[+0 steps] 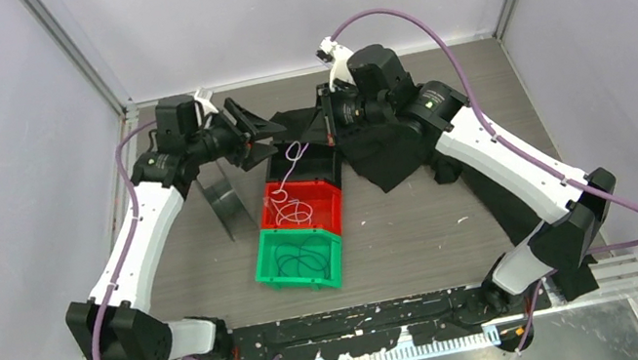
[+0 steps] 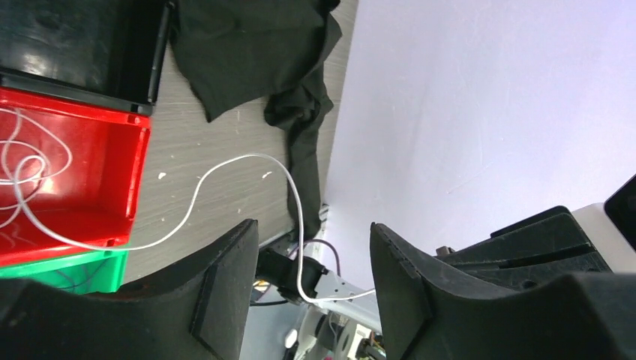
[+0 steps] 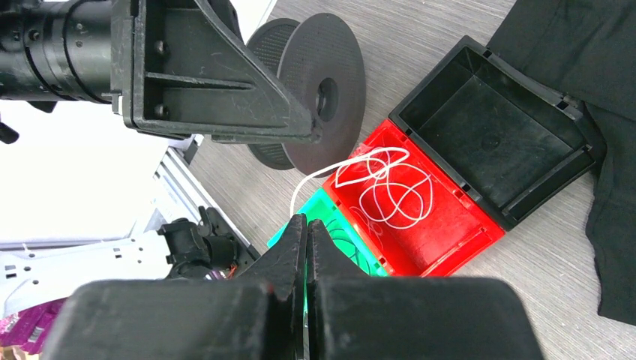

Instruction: Wrap the cables

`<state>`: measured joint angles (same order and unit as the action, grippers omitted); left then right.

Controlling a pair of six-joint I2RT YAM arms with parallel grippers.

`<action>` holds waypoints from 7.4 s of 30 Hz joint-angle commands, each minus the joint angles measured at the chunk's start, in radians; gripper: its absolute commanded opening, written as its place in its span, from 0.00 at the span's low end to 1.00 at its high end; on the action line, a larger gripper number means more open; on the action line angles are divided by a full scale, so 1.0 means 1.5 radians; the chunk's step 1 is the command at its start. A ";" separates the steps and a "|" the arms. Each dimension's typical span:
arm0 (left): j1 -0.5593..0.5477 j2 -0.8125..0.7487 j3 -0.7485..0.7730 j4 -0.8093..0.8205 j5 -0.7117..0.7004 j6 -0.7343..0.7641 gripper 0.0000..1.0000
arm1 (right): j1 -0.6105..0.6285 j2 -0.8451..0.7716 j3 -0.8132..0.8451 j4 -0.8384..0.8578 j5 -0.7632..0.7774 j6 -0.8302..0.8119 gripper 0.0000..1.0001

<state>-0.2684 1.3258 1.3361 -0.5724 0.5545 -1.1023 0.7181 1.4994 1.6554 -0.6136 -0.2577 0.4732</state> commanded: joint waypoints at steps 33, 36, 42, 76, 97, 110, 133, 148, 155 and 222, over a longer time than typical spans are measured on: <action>0.012 0.067 0.255 -0.329 0.128 0.543 0.01 | -0.016 -0.108 -0.163 0.195 0.044 -0.159 0.67; 0.012 0.079 0.278 -0.392 0.128 0.640 0.01 | -0.016 -0.134 -0.253 0.317 0.022 -0.220 0.67; 0.012 0.050 0.282 -0.428 0.136 0.726 0.01 | -0.016 -0.101 -0.314 0.480 -0.060 -0.216 0.67; 0.035 0.028 0.311 -0.414 -0.085 0.653 0.55 | 0.048 0.005 -0.317 0.594 0.093 -0.214 0.00; 0.094 -0.073 -0.044 -0.214 -0.563 0.398 0.77 | 0.058 0.057 -0.182 0.349 0.152 -0.131 0.01; 0.094 -0.078 -0.131 -0.109 -0.543 0.419 0.12 | 0.058 0.055 -0.176 0.335 0.146 -0.125 0.01; 0.090 -0.158 -0.060 0.014 -0.405 0.718 0.00 | 0.046 0.020 -0.117 0.278 0.126 -0.158 0.00; 0.099 -0.073 -0.172 0.146 -0.279 0.890 0.00 | 0.046 0.185 0.028 0.237 0.106 -0.274 0.00; 0.105 -0.024 -0.144 0.093 -0.197 0.903 0.00 | 0.046 0.230 0.060 0.244 0.128 -0.332 0.00; 0.171 -0.098 -0.120 -0.005 -0.137 0.711 0.59 | 0.159 0.429 0.283 0.137 0.403 -0.519 0.00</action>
<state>-0.0181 1.2160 1.1675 -0.6060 0.3416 -0.0013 0.9558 2.1445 2.0388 -0.4412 0.3389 -0.3283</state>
